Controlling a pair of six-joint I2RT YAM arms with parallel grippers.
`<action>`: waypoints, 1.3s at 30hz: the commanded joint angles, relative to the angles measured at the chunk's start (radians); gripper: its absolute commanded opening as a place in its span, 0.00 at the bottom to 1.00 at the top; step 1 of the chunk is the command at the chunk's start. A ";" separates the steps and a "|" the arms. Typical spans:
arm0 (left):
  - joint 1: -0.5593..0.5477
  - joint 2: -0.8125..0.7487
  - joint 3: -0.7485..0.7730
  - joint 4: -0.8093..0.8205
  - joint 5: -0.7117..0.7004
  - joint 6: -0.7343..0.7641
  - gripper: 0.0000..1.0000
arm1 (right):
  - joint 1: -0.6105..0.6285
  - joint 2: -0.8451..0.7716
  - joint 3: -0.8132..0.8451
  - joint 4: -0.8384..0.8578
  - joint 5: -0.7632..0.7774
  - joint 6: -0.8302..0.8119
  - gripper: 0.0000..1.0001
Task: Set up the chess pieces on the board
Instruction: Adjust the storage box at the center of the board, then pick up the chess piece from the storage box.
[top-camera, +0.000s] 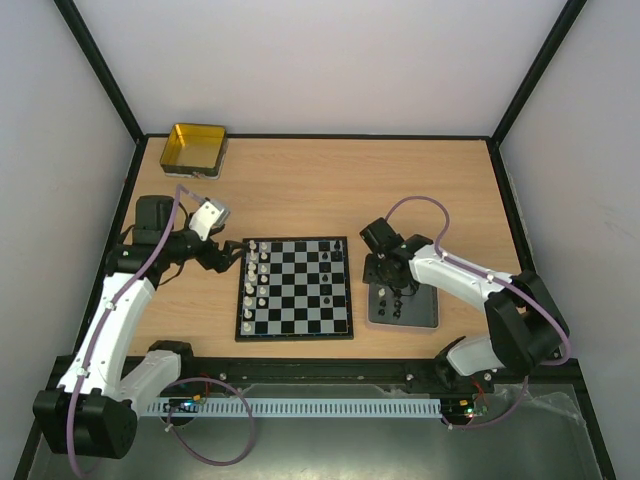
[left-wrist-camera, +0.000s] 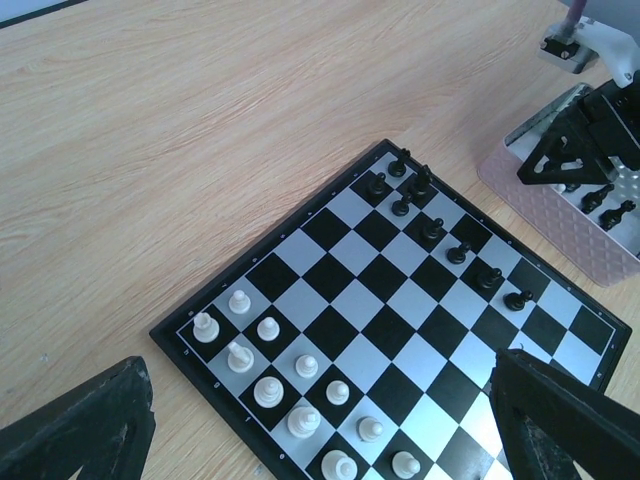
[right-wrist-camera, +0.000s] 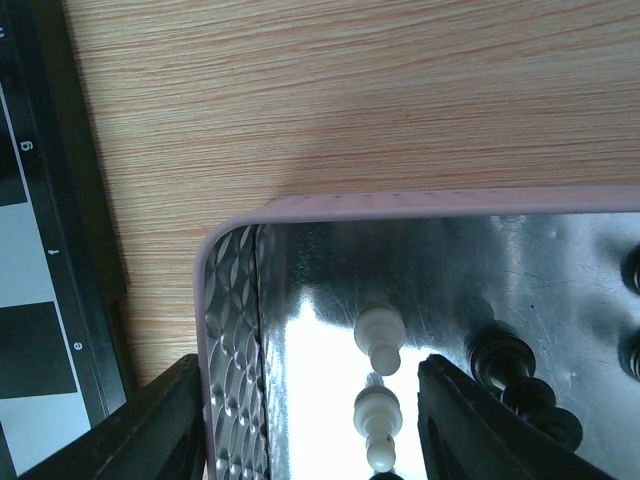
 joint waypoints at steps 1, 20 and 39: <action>0.004 -0.008 0.007 -0.020 0.029 0.014 0.91 | -0.009 -0.015 0.008 -0.011 0.004 0.001 0.54; 0.004 0.003 0.002 -0.021 0.040 0.016 0.91 | -0.010 -0.080 0.038 -0.091 0.082 0.010 0.53; 0.002 0.021 -0.003 -0.021 0.042 0.018 0.92 | -0.010 -0.008 -0.038 0.012 0.002 -0.001 0.48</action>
